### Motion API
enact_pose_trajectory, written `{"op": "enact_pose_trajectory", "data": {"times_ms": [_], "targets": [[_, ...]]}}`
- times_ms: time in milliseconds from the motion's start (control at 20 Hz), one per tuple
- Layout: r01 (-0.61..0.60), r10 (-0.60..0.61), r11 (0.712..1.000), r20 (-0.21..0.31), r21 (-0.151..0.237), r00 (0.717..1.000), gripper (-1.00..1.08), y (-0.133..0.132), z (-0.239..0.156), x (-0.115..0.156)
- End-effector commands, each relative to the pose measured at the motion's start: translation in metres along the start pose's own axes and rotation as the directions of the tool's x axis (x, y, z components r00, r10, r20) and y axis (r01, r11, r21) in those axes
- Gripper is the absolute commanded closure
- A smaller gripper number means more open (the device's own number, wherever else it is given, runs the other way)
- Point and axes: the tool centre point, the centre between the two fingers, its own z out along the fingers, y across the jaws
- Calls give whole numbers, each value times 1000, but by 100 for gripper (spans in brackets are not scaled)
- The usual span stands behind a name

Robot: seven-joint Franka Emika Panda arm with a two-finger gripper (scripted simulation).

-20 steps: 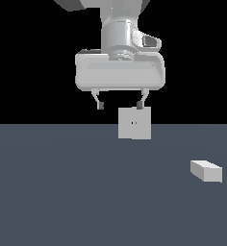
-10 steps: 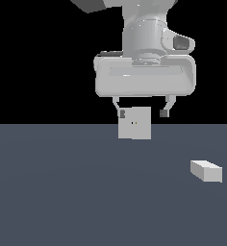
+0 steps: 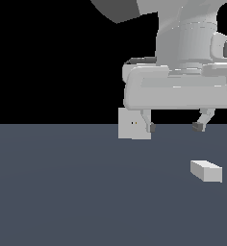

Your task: Plug the charger into the wall socket.

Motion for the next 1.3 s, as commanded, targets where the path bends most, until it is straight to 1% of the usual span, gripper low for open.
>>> {"op": "enact_pose_trajectory", "data": {"times_ms": [0,250,550,850,1250], "targets": [[-7,7,1000,-26,-1,1000,-92,13,6,-6],[-18,18,1000,-64,1,998,-92,31,15,-14],[-25,26,1000,-91,4,995,-92,44,22,-19],[-28,28,1000,-101,6,994,-92,49,25,-21],[-29,29,1000,-100,6,995,-92,49,34,-24]]}}
